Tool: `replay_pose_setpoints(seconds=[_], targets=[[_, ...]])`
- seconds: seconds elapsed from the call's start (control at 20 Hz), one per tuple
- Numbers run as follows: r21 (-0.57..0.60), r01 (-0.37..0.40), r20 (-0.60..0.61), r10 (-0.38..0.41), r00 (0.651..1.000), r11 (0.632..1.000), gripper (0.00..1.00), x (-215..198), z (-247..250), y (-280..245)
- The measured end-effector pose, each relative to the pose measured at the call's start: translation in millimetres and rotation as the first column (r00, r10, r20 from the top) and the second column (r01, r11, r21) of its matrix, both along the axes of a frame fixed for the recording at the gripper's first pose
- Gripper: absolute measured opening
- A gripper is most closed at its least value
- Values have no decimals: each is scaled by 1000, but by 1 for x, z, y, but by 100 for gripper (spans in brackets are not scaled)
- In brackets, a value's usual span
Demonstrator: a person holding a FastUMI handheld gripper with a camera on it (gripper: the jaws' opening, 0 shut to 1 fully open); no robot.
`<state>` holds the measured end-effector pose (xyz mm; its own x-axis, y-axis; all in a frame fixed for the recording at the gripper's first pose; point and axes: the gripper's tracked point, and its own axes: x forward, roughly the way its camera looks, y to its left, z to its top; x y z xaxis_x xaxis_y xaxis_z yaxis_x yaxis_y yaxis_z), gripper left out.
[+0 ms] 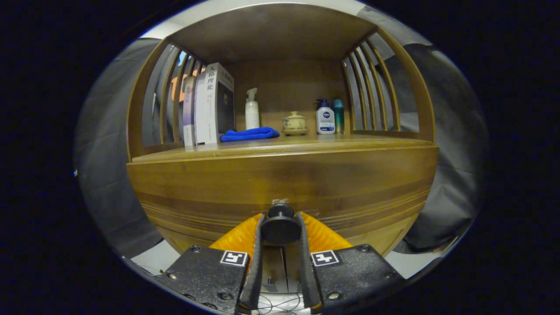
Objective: Pull open the drawer, take out the items inside it, and place them on the countertop above the cabinet.
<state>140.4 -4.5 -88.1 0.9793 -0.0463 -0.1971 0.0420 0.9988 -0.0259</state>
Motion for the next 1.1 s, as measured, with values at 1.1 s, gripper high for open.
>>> replay_pose_setpoints(seconds=[1.1], targets=[[44,-43,-10,44,999,998,38,-138,-8,1]])
